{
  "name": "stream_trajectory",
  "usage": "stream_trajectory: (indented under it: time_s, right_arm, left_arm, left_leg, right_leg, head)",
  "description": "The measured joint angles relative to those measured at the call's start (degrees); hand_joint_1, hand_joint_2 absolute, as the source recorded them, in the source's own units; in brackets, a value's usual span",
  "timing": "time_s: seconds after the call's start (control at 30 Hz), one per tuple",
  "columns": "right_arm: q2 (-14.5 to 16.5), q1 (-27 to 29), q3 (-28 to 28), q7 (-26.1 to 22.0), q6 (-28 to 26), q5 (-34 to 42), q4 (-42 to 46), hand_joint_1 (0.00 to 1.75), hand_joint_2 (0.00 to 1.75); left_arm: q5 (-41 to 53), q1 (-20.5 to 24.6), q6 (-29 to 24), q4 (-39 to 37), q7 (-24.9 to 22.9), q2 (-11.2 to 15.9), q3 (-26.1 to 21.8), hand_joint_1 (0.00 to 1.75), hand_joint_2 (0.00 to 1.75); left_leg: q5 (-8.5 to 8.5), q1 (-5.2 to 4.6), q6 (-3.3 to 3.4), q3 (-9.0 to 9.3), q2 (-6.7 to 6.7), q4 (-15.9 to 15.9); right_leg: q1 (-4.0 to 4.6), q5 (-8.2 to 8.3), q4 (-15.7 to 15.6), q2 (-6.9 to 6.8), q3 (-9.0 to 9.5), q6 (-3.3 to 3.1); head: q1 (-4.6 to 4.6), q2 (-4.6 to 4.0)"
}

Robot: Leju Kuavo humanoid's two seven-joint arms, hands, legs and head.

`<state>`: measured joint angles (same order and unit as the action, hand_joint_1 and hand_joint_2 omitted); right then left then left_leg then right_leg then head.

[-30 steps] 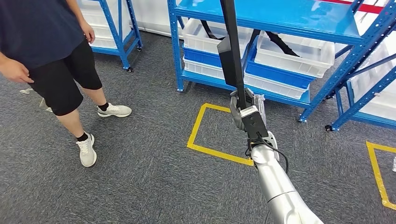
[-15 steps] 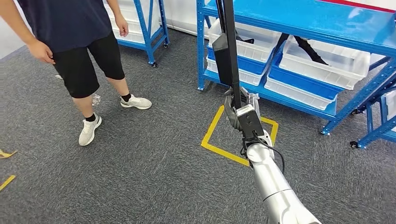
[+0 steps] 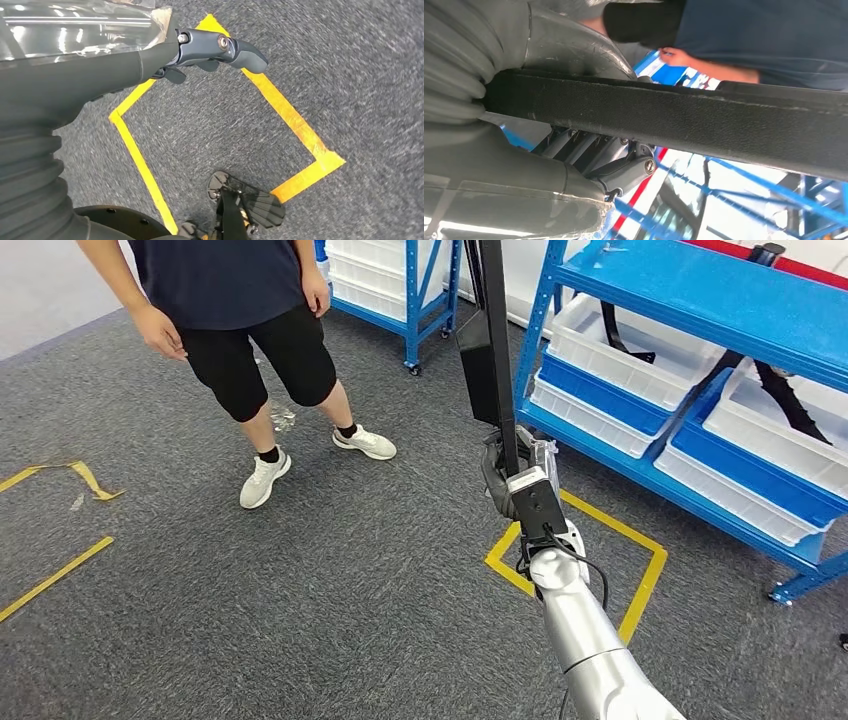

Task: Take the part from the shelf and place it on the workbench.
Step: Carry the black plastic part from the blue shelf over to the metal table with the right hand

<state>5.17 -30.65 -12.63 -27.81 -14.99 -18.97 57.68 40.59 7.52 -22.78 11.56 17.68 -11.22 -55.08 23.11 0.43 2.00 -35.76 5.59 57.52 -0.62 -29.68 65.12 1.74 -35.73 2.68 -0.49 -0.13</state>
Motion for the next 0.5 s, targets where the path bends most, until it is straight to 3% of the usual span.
stream_trajectory:
  time_s: [0.07, 0.1, 0.17, 0.23, 0.3, 0.37, 0.4, 0.43, 0.5]
  right_arm:
    - [-0.03, -0.30, 0.02, -0.22, -0.32, 0.19, 0.32, 1.75, 1.75]
    - [-0.06, -0.27, 0.05, -0.29, -0.49, 0.34, 0.59, 1.75, 1.75]
    - [-0.09, 0.02, 0.11, -0.34, -0.86, 0.68, 1.35, 1.75, 1.75]
    - [-0.09, 0.22, 0.20, -0.39, -1.18, 0.91, 2.14, 1.75, 1.75]
    - [-0.22, 0.44, 0.37, -0.48, -1.36, 0.98, 2.72, 1.75, 1.75]
    - [-0.40, 0.85, 0.51, -0.52, -1.40, 0.97, 2.96, 1.75, 1.75]
    - [-0.45, 1.07, 0.53, -0.52, -1.40, 0.96, 2.99, 1.75, 1.75]
    - [-0.46, 1.26, 0.53, -0.52, -1.40, 0.95, 3.02, 1.75, 1.75]
    - [-0.48, 1.40, 0.54, -0.52, -1.40, 0.95, 3.19, 1.75, 1.75]
  left_arm:
    - [0.03, 0.05, 0.09, 0.00, 0.02, 0.02, 0.00, 0.00, 1.75]
    - [0.12, -0.01, 0.11, 0.00, -0.04, 0.04, 0.00, 0.00, 1.75]
    - [0.67, -0.33, 0.10, 0.00, -0.56, 0.20, 0.01, 0.00, 1.75]
    - [1.26, -0.62, 0.03, -0.01, -1.17, 0.40, 0.03, 0.00, 1.75]
    - [1.47, -0.58, 0.01, -0.02, -1.44, 0.58, 0.05, 0.00, 1.75]
    - [1.52, -0.53, 0.01, -0.02, -1.55, 0.66, 0.08, 0.00, 1.75]
    - [1.53, -0.55, 0.01, -0.02, -1.60, 0.67, 0.09, 0.00, 1.75]
    - [1.53, -0.57, 0.01, -0.02, -1.63, 0.69, 0.09, 0.00, 1.75]
    - [1.53, -0.55, 0.01, -0.02, -1.68, 0.80, 0.09, 0.00, 1.75]
  left_leg:
    - [-0.14, -0.10, -0.47, -0.25, 1.37, 0.12]
    - [-0.25, -0.08, -0.78, -0.43, 1.96, 0.13]
    - [-0.47, 0.06, -1.41, -0.81, 2.80, 0.07]
    - [0.63, -0.04, -1.89, -1.92, 0.43, 1.71]
    - [3.90, -0.07, -2.39, -5.05, -3.55, 7.87]
    - [6.75, 0.28, -2.89, -8.66, -5.07, 15.17]
    - [6.87, 0.47, -3.08, -9.40, -5.29, 16.59]
    - [6.00, 0.63, -3.22, -8.93, -5.52, 15.72]
    - [2.80, 0.84, -3.31, -5.01, -7.33, 8.75]
  right_leg:
    - [0.01, 2.30, -6.04, 1.92, 2.90, -0.15]
    - [0.11, 2.65, -7.00, 2.29, 3.39, -0.46]
    - [0.11, 2.97, -7.20, 1.10, 3.59, -1.15]
    - [-0.24, 3.27, -7.55, -0.14, 3.80, -1.93]
    - [-0.25, 3.28, -7.72, -1.57, 3.91, -2.65]
    - [-0.08, 3.16, -7.70, -3.19, 3.90, -3.03]
    - [-0.05, 3.10, -7.69, -4.00, 3.89, -3.07]
    - [-0.06, 3.05, -7.68, -4.74, 3.91, -3.03]
    - [-0.06, 2.82, -7.61, -6.09, 4.05, -2.73]
  head:
    - [-0.05, 0.00]
    - [-0.08, 0.00]
    - [-0.09, 0.00]
    - [-0.29, 0.00]
    - [-0.56, 0.00]
    - [-0.64, 0.00]
    - [-0.67, 0.00]
    - [-0.68, 0.00]
    - [-0.70, 0.00]
